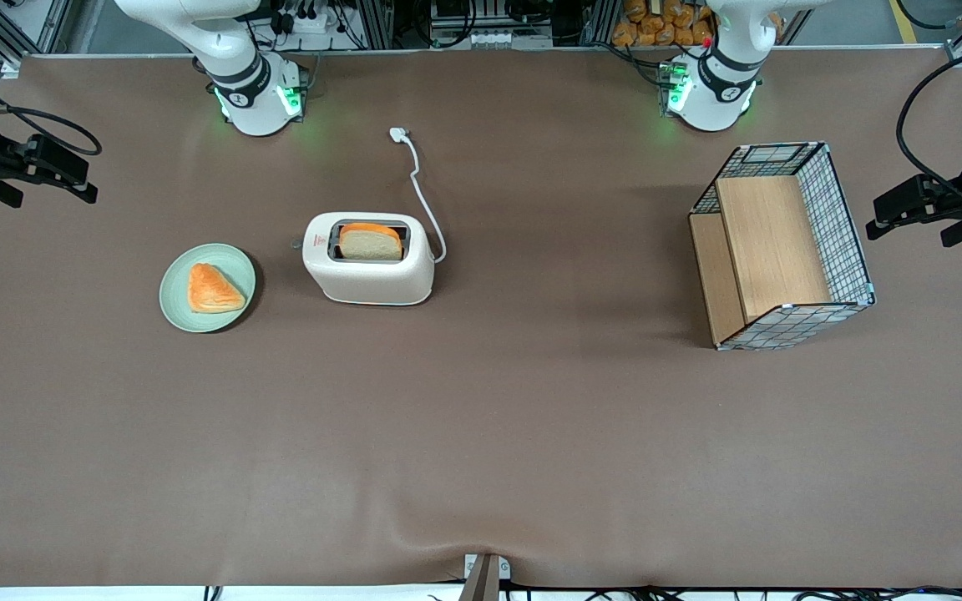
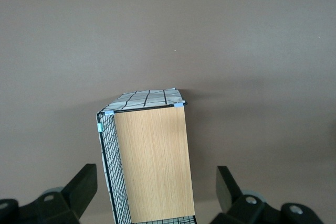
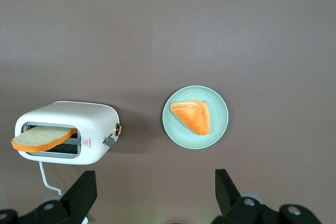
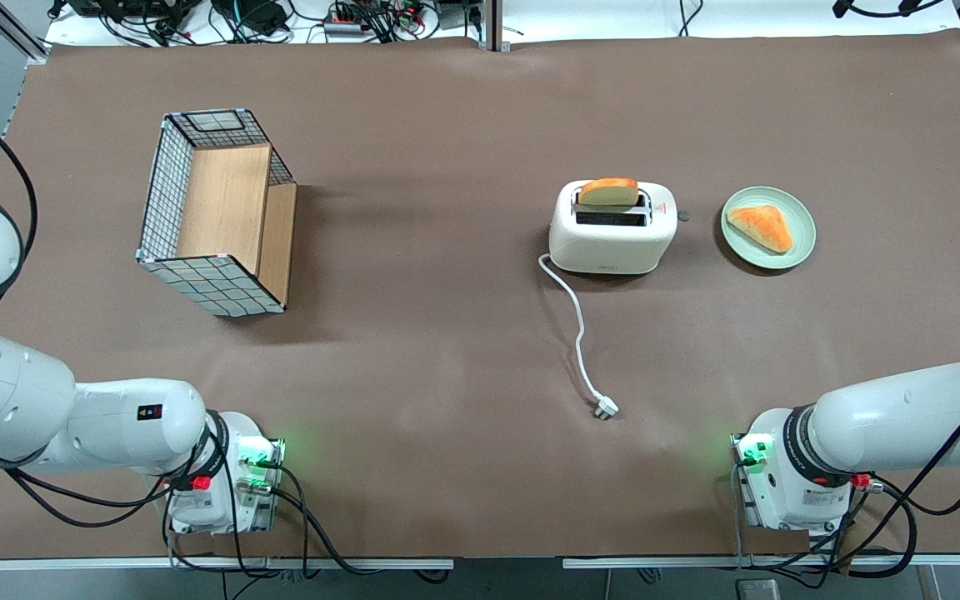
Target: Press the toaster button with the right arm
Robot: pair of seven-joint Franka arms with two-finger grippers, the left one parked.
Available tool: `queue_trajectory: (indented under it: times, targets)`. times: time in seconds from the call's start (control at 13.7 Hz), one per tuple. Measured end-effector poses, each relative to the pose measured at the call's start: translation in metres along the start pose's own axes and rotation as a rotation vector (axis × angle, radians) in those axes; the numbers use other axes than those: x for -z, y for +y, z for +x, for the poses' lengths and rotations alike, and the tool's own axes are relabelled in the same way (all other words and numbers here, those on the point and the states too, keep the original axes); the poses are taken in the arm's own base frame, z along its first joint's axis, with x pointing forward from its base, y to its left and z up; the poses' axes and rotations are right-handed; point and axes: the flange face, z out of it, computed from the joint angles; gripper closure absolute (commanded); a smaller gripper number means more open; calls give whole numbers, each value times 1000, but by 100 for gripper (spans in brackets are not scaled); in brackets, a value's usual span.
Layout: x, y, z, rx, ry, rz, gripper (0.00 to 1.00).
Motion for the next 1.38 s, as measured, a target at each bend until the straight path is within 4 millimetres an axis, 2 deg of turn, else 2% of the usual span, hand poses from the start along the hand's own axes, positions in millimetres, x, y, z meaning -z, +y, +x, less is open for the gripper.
queue_trajectory:
  times: [0.66, 1.38]
  targets:
    - [1, 5, 0, -8, 7, -12, 0]
    - [3, 2, 3, -2, 28, -12, 0]
